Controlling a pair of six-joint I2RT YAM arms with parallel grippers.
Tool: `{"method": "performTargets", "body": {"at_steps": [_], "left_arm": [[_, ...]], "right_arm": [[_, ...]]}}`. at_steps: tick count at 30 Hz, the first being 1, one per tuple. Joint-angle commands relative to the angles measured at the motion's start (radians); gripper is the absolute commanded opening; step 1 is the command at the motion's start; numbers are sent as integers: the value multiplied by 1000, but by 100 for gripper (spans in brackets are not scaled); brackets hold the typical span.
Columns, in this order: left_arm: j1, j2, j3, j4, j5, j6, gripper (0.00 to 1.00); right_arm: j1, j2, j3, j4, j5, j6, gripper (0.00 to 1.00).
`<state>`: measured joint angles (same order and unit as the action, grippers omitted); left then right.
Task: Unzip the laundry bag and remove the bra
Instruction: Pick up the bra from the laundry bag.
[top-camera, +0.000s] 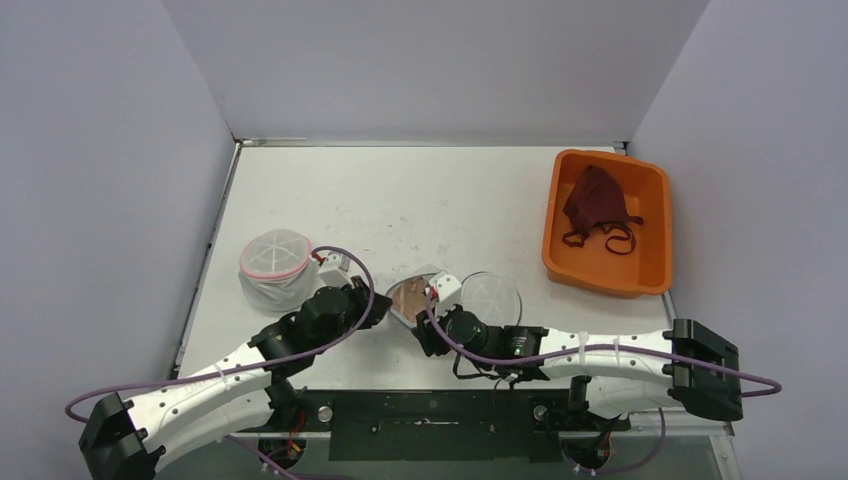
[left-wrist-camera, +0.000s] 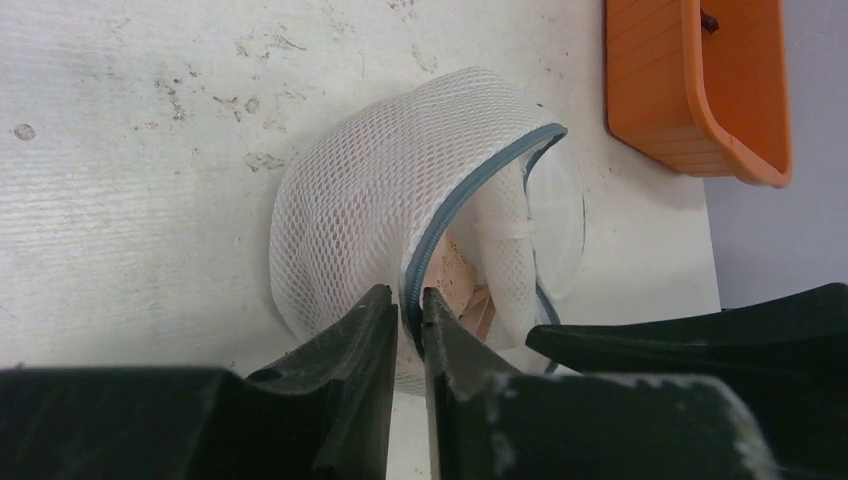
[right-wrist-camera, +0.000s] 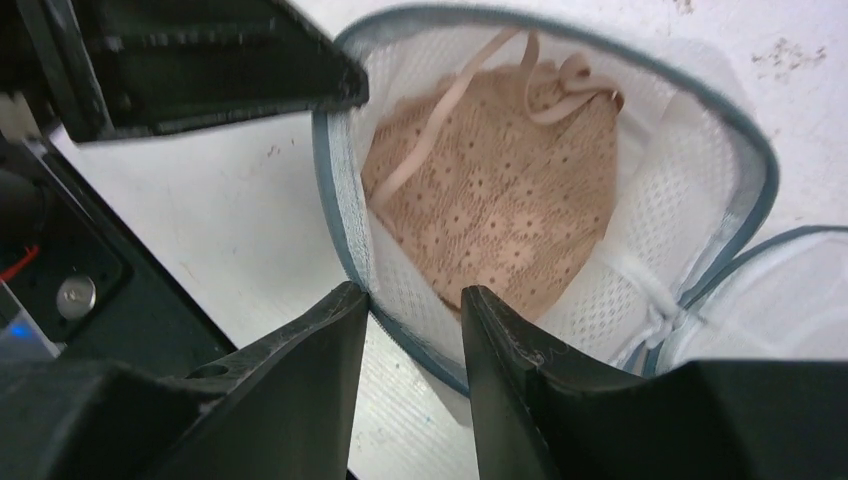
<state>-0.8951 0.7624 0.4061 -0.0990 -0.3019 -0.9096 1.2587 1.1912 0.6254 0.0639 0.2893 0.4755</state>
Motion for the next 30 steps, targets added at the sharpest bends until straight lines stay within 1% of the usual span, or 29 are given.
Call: {"method": "performTargets", "body": {"at_steps": [1,4,6,8,10,11,13,15,19,22,26,30], "left_arm": [[6,-29,1,17,33,5,20],[9,-34,-15,21,44,10,37],[13,-39,-23,31,60,13,54],[15,-42,-30,43,74,16,67],[20,-43,-28,44,87,22,79],[21,-43,-26,43,94,26,81],[24,-41,-21,40,112,39,83],[25,-39,-15,39,127,53,83],[26,-21,0,41,156,90,81],[27,1,17,45,181,107,80],[25,12,49,55,231,132,78],[24,-1,77,-1,234,156,78]], "right_arm": [[85,15,-55,83,110,-10,41],[150,2,-99,110,158,-13,42],[171,-5,-125,124,171,-6,42],[181,-13,-148,137,183,5,43],[189,-17,-169,154,187,8,44],[194,-19,-176,160,192,7,45],[206,-18,-181,166,204,1,47],[215,-16,-181,168,218,-1,51],[220,-22,-183,175,234,-3,64],[222,-13,-181,177,239,-7,70],[223,-18,-175,187,263,-11,71],[223,-7,-164,211,272,-23,68]]}}
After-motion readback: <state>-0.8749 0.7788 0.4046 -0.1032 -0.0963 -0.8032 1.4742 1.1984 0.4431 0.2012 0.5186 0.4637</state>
